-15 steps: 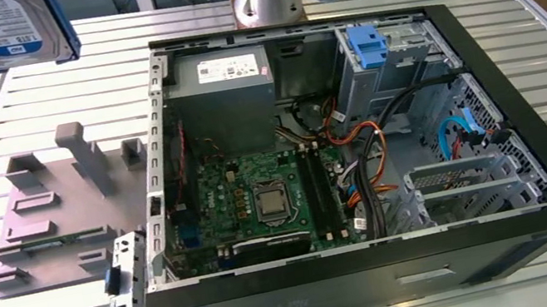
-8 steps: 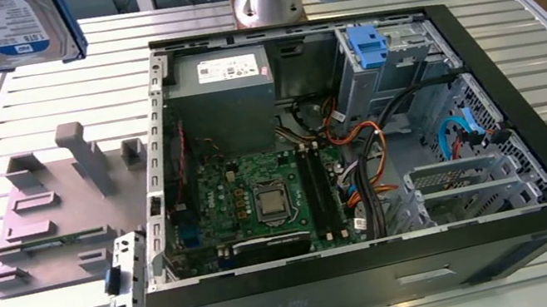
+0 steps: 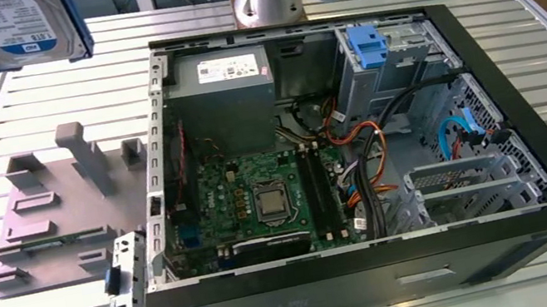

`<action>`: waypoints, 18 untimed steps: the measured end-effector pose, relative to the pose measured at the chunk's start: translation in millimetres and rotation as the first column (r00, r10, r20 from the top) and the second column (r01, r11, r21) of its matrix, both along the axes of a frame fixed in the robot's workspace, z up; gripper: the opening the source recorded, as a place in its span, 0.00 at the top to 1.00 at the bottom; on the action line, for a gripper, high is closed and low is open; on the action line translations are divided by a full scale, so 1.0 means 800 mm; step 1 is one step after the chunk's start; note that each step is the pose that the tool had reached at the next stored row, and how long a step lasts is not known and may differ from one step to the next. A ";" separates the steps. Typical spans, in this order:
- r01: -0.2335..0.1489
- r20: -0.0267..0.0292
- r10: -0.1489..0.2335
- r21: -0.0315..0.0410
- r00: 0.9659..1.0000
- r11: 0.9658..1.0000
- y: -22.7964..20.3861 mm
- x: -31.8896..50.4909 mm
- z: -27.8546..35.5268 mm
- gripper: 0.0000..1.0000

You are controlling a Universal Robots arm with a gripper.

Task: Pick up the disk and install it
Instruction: 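Pick up the disk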

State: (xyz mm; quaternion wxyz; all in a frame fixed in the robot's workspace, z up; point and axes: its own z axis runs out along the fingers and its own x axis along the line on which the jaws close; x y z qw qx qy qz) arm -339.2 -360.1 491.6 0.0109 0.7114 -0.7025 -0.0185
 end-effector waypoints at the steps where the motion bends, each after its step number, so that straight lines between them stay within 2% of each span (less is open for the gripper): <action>1: 0.000 0.000 0.000 0.000 1.000 1.000 0.0000 0.001 0.0000 0.64; 18: 0.000 0.000 0.000 0.000 1.000 1.000 0.0000 0.022 0.0000 0.64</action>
